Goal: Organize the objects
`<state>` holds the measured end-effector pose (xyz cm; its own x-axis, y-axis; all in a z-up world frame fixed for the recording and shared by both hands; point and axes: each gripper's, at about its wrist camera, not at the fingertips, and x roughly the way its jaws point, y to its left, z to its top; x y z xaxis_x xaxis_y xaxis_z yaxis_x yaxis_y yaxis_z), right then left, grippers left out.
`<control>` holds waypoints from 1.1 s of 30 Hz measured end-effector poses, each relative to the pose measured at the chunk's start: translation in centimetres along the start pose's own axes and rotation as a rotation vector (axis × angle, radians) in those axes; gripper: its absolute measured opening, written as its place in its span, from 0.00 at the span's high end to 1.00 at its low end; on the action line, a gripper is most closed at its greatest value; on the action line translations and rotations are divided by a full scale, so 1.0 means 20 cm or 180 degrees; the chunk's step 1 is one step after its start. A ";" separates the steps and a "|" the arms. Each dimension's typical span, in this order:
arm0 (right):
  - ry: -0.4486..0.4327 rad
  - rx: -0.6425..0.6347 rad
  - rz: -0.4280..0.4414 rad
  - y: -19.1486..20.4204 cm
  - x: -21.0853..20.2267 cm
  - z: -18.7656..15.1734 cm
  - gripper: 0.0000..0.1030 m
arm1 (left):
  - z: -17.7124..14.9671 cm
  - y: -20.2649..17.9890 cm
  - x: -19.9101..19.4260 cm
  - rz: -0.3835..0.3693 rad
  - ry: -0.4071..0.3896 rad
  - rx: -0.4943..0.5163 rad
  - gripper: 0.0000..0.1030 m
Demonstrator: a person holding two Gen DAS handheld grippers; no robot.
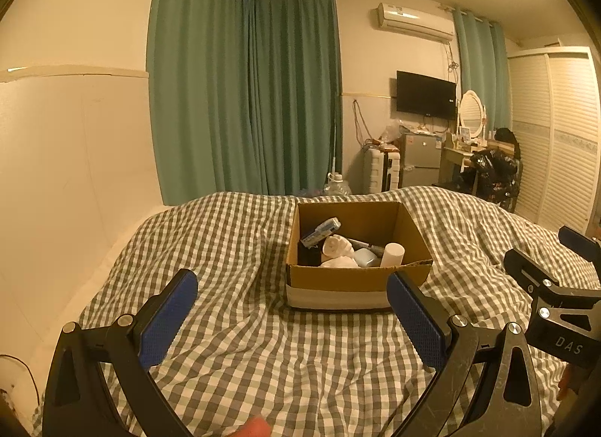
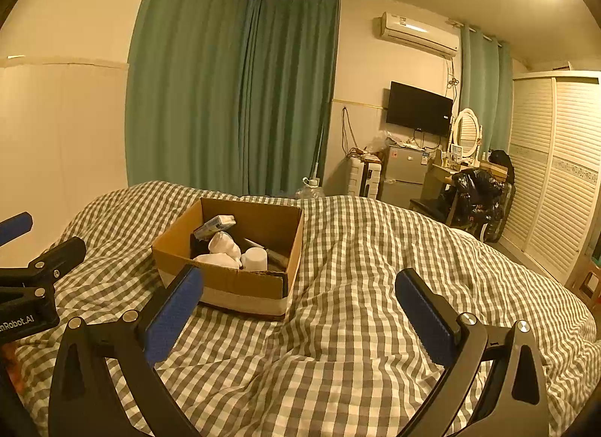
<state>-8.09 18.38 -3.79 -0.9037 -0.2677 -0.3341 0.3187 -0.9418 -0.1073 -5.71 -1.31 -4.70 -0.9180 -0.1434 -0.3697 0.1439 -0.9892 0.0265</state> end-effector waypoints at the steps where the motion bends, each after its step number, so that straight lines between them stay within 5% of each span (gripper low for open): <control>1: 0.0002 -0.0004 -0.0002 0.00 0.00 0.00 0.01 | 0.00 0.00 0.00 0.0012 0.0011 -0.0008 0.00; 33: 0.0021 -0.0038 0.0008 0.00 -0.01 -0.02 0.01 | -0.01 0.00 0.01 0.0023 0.0015 0.0046 0.00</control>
